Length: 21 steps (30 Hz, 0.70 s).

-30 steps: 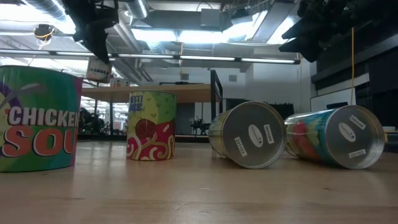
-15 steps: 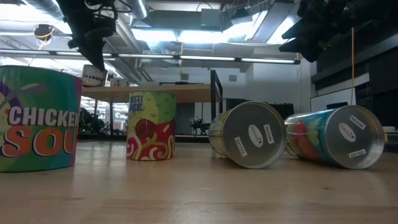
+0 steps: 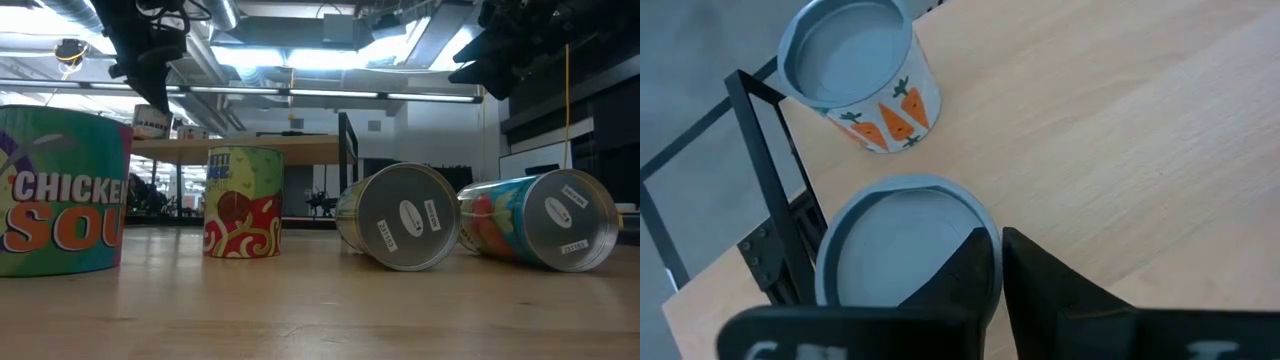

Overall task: Pick and place cans onto a shelf
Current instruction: Put the canned oranges on the shelf aligned with the other white canned carrot

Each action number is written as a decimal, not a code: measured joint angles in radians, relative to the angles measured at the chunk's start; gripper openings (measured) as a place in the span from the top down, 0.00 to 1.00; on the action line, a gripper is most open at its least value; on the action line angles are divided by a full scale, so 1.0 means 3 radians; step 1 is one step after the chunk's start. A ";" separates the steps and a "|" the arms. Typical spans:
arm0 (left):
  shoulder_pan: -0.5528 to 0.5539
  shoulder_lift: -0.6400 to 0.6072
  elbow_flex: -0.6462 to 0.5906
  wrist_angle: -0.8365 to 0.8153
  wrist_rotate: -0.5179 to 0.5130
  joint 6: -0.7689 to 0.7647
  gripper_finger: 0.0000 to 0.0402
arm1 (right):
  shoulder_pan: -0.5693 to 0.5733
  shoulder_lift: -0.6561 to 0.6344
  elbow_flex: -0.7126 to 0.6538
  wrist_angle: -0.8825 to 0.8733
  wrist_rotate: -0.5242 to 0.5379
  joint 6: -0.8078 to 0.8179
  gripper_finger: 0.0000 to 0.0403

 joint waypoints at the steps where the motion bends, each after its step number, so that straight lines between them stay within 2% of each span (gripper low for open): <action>1: 0.0000 0.0004 0.0000 0.0000 0.0000 0.0000 0.93 | 0.0000 0.0000 0.0000 0.0000 0.0000 0.0000 0.49; 21: 0.0000 0.0013 0.0000 -0.0003 -0.0001 -0.0001 0.73 | 0.0000 0.0001 0.0000 0.0000 0.0000 0.0000 0.49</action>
